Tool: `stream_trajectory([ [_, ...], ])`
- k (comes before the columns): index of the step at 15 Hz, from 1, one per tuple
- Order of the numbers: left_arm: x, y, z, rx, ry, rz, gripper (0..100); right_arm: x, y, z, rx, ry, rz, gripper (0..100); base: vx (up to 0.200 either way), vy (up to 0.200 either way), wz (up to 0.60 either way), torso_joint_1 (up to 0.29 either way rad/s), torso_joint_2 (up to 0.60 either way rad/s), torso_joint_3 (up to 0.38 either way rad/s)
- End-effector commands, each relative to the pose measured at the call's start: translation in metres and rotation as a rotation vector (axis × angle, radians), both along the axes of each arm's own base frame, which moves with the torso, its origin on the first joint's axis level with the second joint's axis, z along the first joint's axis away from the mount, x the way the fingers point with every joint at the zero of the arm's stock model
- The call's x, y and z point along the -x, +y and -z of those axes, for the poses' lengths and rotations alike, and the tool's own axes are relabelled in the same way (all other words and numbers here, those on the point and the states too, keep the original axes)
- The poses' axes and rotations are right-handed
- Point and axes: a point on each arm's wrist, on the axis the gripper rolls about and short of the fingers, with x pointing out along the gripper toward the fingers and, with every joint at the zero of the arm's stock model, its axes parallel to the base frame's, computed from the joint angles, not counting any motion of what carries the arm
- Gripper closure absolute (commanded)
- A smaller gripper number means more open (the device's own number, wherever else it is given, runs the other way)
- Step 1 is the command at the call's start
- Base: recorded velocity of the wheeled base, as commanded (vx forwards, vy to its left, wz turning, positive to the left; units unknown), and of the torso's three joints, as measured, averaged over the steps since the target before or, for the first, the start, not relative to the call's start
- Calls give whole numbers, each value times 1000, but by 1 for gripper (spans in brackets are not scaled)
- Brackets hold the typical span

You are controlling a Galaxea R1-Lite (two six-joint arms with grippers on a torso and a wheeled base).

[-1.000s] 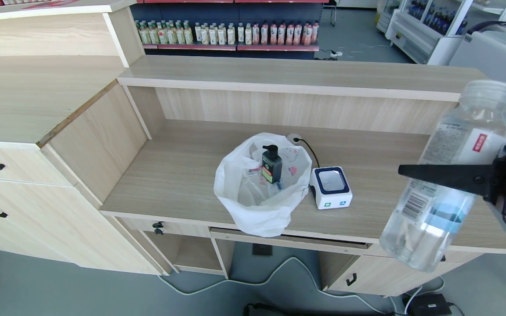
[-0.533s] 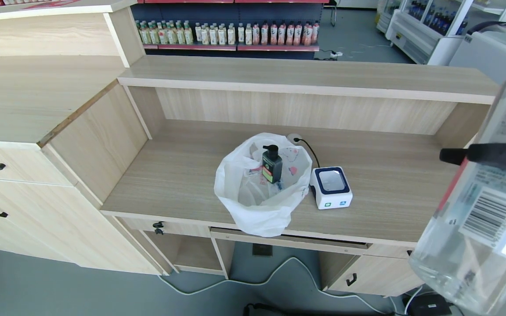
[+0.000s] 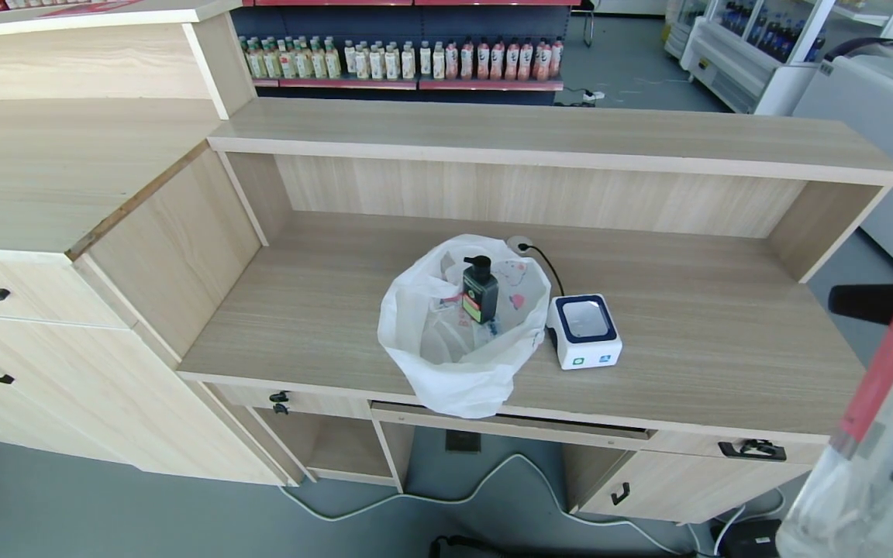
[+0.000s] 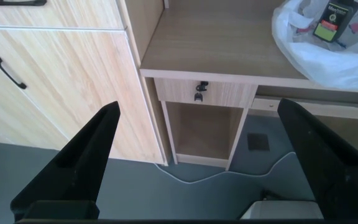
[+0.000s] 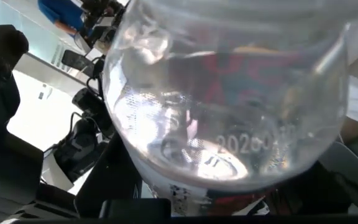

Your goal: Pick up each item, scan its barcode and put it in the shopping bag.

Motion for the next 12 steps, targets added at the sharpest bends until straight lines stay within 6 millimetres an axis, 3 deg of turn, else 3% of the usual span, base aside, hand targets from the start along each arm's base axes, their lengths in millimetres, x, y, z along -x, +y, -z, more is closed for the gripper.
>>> stream_trajectory([
  [1, 0, 0, 0, 0, -1, 0, 0, 4, -1, -4, -14, -14, -18, 100, 0, 0, 0, 0, 0, 0],
  [9, 0, 0, 0, 0, -1, -2, 0, -4, 7, -7, -12, 23, -18, 100, 0, 0, 0, 0, 0, 0],
  [12, 0, 0, 0, 0, -1, -2, 0, -3, 8, -19, -39, 36, -85, 100, 0, 0, 0, 0, 0, 0],
])
